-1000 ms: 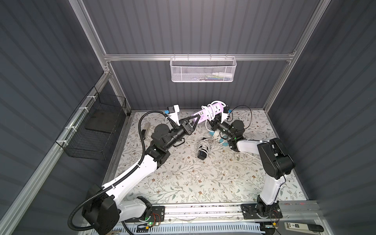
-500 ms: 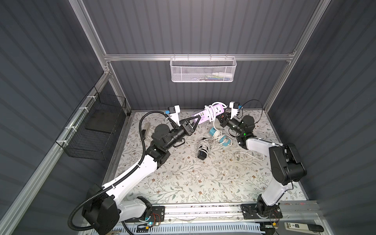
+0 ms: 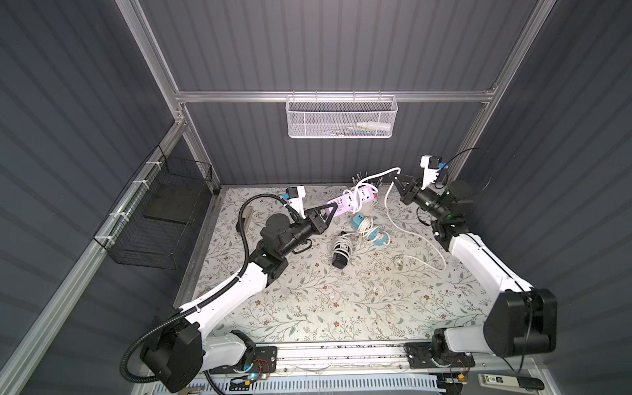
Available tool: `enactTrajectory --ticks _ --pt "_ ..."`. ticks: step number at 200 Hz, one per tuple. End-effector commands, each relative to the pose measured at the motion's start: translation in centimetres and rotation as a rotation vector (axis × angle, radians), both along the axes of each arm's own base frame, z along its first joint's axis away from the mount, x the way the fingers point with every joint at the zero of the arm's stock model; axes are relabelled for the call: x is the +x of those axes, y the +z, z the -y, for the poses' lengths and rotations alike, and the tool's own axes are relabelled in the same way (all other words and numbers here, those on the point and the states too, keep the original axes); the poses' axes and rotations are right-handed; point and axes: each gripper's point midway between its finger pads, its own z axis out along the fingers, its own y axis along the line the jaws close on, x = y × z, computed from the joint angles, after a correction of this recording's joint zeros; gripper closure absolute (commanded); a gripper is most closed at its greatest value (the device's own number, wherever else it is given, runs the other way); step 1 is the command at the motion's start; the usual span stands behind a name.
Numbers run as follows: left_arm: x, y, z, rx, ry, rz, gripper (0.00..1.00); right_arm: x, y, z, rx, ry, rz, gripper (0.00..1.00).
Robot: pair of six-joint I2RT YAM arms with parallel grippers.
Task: Unwrap the cord wrapped around the power strip
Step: Unwrap the power cord from the power strip.
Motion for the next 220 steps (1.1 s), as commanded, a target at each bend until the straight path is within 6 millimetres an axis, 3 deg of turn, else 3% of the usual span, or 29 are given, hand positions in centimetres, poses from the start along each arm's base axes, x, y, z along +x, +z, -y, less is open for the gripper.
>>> enactTrajectory --ticks 1,29,44,99,139,173,197,220 --pt "0.6 1.8 -0.3 -0.008 0.048 0.1 1.0 -2.3 -2.4 0.9 -0.062 -0.03 -0.105 1.0" --pt "1.7 2.5 -0.4 0.023 0.08 0.144 1.0 -4.9 -4.4 2.6 -0.071 -0.1 -0.196 1.0" --pt "2.4 3.1 -0.7 0.035 0.094 0.164 1.0 -5.8 -6.5 3.1 -0.077 -0.118 -0.276 1.0" --pt "2.6 6.9 -0.9 0.028 0.085 0.26 1.0 -6.2 -14.4 3.7 -0.09 -0.159 -0.525 1.0" --pt "2.1 8.1 -0.5 -0.003 0.05 0.277 1.0 -4.5 -19.5 4.1 -0.124 -0.21 -0.664 1.0" --pt "0.8 8.4 0.4 -0.069 -0.043 0.26 1.0 -2.0 -21.9 4.3 -0.126 -0.244 -0.728 1.0" --pt "0.0 7.1 1.4 -0.116 -0.125 0.207 1.0 0.3 -22.3 4.3 -0.129 -0.254 -0.74 1.0" --pt "-0.5 5.2 2.2 -0.114 -0.158 0.156 1.0 2.9 -20.6 4.3 -0.111 -0.264 -0.704 1.0"
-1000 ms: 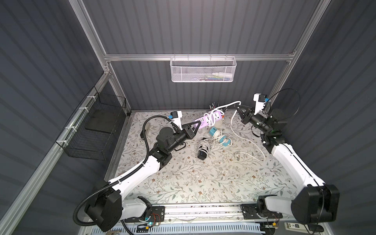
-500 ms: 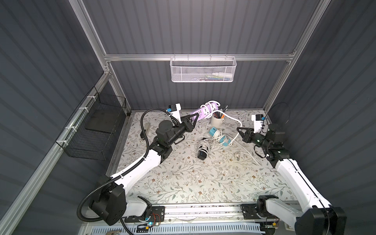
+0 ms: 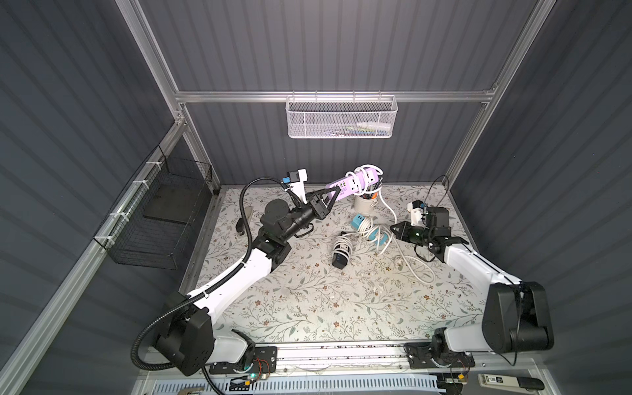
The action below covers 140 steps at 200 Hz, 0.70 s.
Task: Unwrap the cord wrapped around the power strip
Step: Unwrap the power cord from the power strip.
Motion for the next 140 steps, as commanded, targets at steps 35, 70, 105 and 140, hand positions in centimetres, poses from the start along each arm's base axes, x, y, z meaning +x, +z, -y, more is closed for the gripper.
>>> enactTrajectory --ticks 35,70,105,140 --pt "-2.4 -2.7 1.3 -0.027 -0.111 -0.064 1.0 6.4 7.7 0.1 0.002 -0.033 0.173 1.0" --pt "-2.3 -6.3 0.9 0.025 -0.083 -0.139 1.0 7.3 13.5 0.8 -0.003 -0.04 0.272 1.0" --pt "-1.4 -9.4 0.5 0.061 -0.027 -0.186 1.0 5.8 18.0 2.3 -0.013 -0.051 0.343 1.0" --pt "0.1 -9.5 -0.8 0.094 0.077 -0.148 1.0 3.0 17.7 5.2 -0.042 -0.118 0.314 1.0"
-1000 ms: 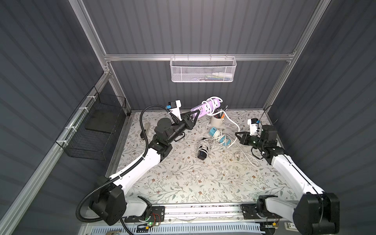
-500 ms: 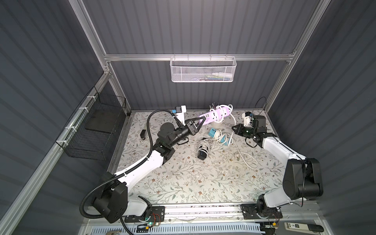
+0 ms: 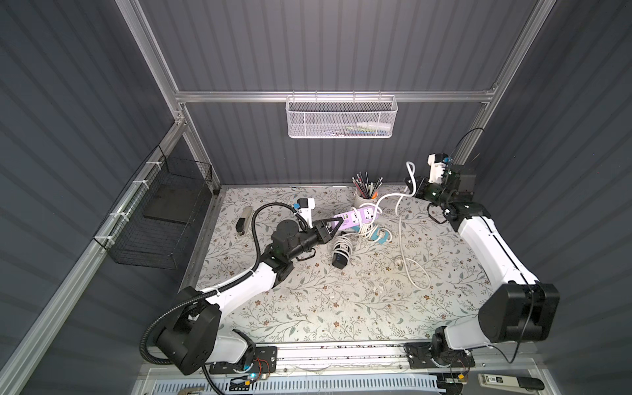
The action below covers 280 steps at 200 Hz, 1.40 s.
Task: Unwrap the cord wrapped around the power strip
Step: Unwrap the power cord from the power strip.
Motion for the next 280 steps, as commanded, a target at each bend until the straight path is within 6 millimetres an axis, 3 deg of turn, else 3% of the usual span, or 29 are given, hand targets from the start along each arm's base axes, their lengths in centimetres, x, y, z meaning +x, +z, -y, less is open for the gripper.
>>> enactTrajectory --ticks 1,37,74,117,143,171,219,280 --pt "1.4 1.8 -1.3 0.002 0.09 0.1 1.0 -2.2 -0.5 1.9 -0.019 -0.04 -0.036 1.0" --pt "3.0 4.8 -3.9 0.055 0.205 0.207 1.0 -4.9 -5.1 6.2 -0.059 -0.199 -0.164 1.0" --pt "3.4 8.3 -7.1 0.13 0.327 0.317 1.0 -7.0 -9.9 10.3 -0.09 -0.367 -0.297 1.0" --pt "2.9 9.5 -7.8 0.131 0.347 0.358 1.0 -8.2 -16.9 13.0 -0.072 -0.468 -0.474 1.0" --pt "2.7 9.5 -7.8 0.116 0.343 0.362 1.0 -8.4 -20.3 13.4 -0.064 -0.486 -0.573 1.0" --pt "2.6 9.9 -7.6 0.09 0.334 0.382 1.0 -8.8 -22.8 13.6 -0.044 -0.516 -0.663 1.0" --pt "3.0 10.4 -6.6 0.056 0.298 0.396 1.0 -11.2 -27.4 14.0 -0.056 -0.595 -0.846 1.0" --pt "3.3 9.8 -4.6 -0.002 0.211 0.375 1.0 -11.4 -31.1 12.9 -0.014 -0.544 -0.941 1.0"
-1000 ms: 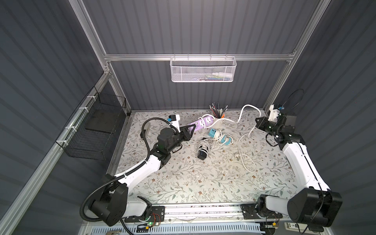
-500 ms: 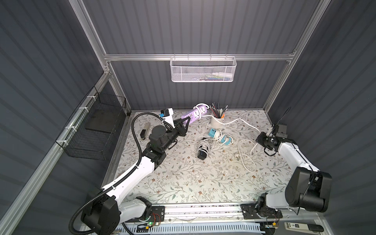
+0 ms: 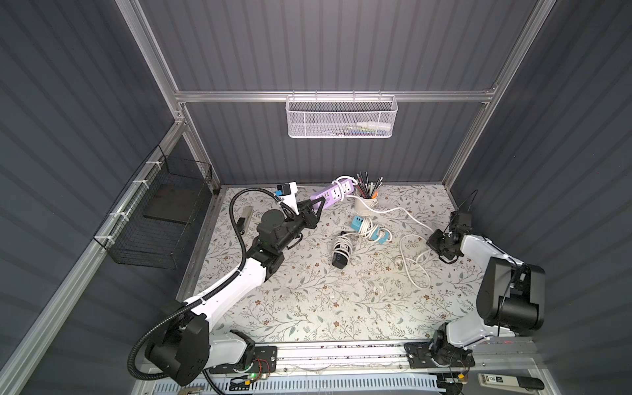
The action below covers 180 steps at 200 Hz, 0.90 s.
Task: Unwrap the cord wrapped around the power strip
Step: Unwrap the power cord from the power strip.
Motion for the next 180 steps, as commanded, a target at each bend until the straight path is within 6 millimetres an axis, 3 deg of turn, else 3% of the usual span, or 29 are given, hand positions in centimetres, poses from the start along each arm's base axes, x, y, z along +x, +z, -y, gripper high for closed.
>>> enactTrajectory --ticks 1,30,48,67,100,117,135,155,180 --pt "-0.8 4.5 0.7 -0.101 -0.057 0.117 1.0 -2.6 -3.2 -0.9 0.051 -0.006 -0.135 1.0" --pt "-1.0 3.9 2.4 -0.077 -0.098 0.111 1.0 -1.4 -3.2 -2.1 0.1 0.035 -0.091 0.83" --pt "-1.1 3.7 3.1 -0.077 -0.119 0.108 1.0 -0.8 -2.1 -2.8 0.081 0.068 -0.055 0.67" --pt "-1.2 3.5 3.6 -0.076 -0.136 0.101 1.0 -0.3 -0.5 -3.2 0.06 0.091 -0.004 0.47" --pt "-1.4 3.3 4.1 -0.076 -0.152 0.097 1.0 0.0 2.9 -3.5 0.027 0.121 0.085 0.38" --pt "-1.5 3.5 4.2 -0.077 -0.159 0.099 1.0 0.5 5.9 -4.4 -0.003 0.171 0.186 0.22" --pt "-1.5 4.0 4.4 -0.085 -0.167 0.102 1.0 1.3 9.0 -6.9 -0.021 0.282 0.322 0.02" --pt "-1.6 5.0 4.5 -0.095 -0.171 0.109 1.0 2.4 11.8 -10.4 0.03 0.401 0.482 0.01" --pt "-1.6 6.0 4.3 -0.095 -0.158 0.097 1.0 2.5 15.4 -16.2 0.129 0.592 0.735 0.01"
